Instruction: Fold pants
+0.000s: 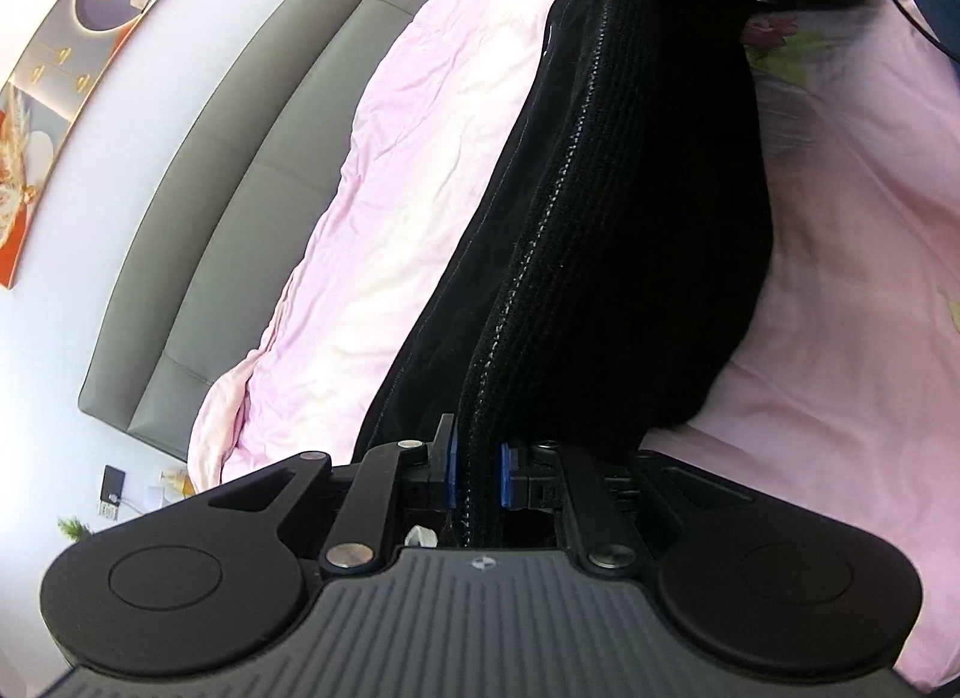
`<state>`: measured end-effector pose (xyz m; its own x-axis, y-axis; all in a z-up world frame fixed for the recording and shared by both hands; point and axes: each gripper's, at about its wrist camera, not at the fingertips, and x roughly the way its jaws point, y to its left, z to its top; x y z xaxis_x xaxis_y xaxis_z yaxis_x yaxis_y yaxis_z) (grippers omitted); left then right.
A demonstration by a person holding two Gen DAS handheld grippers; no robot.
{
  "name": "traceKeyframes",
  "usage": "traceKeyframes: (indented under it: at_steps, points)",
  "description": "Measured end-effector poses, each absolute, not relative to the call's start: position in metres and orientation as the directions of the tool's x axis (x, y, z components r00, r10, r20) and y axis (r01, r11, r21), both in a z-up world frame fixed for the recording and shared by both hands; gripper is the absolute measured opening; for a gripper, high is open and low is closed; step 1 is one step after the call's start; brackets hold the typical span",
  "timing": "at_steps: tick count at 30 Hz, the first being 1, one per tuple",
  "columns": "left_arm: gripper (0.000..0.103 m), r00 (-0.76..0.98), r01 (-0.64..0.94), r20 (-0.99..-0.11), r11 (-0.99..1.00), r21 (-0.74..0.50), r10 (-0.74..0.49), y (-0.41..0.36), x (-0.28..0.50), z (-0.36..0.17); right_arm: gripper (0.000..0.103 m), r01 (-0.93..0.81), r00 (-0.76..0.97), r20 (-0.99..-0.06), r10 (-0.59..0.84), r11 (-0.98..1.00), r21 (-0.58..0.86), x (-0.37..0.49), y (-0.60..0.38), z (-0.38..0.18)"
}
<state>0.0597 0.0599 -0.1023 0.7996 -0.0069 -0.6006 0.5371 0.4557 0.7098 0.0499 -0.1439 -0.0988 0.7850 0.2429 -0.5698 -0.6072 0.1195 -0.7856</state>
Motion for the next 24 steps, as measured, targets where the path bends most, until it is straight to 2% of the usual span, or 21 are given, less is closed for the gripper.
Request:
traceKeyframes:
  at_steps: [11,16,24]
  points:
    - [0.012,0.765,0.565,-0.643,0.509,0.649,-0.029,0.071,0.162,-0.080,0.003,-0.553,0.823,-0.514,0.241,0.137,-0.822,0.138,-0.145,-0.079]
    - [0.012,0.717,0.601,-0.697,0.527,0.600,-0.024,0.075,0.227,-0.095,0.003,-0.582,0.804,-0.549,0.228,0.112,-0.805,0.193,-0.141,-0.096]
    - [0.012,0.630,0.650,-0.777,0.537,0.538,0.017,0.082,0.314,-0.148,0.003,-0.662,0.746,-0.636,0.199,0.113,-0.741,0.270,-0.136,-0.148]
